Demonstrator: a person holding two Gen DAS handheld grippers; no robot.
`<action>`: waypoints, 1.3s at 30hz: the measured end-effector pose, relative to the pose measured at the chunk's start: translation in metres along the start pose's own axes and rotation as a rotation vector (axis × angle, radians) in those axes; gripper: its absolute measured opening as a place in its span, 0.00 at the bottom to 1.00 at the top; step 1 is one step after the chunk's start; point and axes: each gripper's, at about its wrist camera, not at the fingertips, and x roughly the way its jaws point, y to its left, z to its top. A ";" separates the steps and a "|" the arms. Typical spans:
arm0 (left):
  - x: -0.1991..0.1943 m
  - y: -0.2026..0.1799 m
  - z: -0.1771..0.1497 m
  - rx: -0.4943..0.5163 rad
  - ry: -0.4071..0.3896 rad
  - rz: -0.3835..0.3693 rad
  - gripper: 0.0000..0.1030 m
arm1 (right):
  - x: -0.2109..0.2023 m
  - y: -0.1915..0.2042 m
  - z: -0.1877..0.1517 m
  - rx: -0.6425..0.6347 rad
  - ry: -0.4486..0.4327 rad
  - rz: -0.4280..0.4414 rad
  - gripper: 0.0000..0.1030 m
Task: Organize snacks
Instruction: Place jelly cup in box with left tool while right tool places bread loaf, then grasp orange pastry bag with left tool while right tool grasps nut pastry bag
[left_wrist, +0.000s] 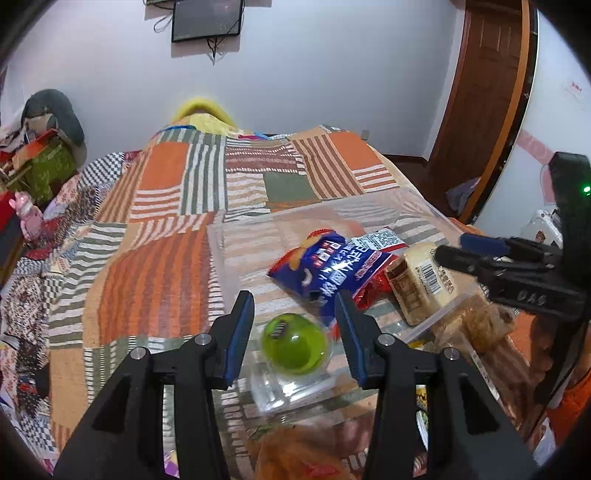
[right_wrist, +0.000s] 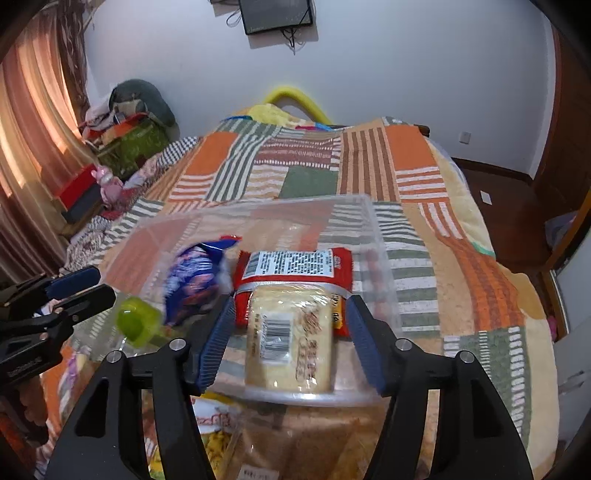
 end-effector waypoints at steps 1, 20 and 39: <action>-0.004 0.002 -0.001 -0.003 -0.001 0.004 0.47 | -0.008 -0.001 0.000 -0.002 -0.012 -0.004 0.59; -0.032 0.025 -0.055 -0.119 0.119 0.024 0.64 | -0.069 -0.042 -0.047 0.015 -0.024 -0.103 0.66; 0.001 0.006 -0.092 -0.115 0.209 0.003 0.65 | -0.014 -0.047 -0.080 0.091 0.110 -0.132 0.87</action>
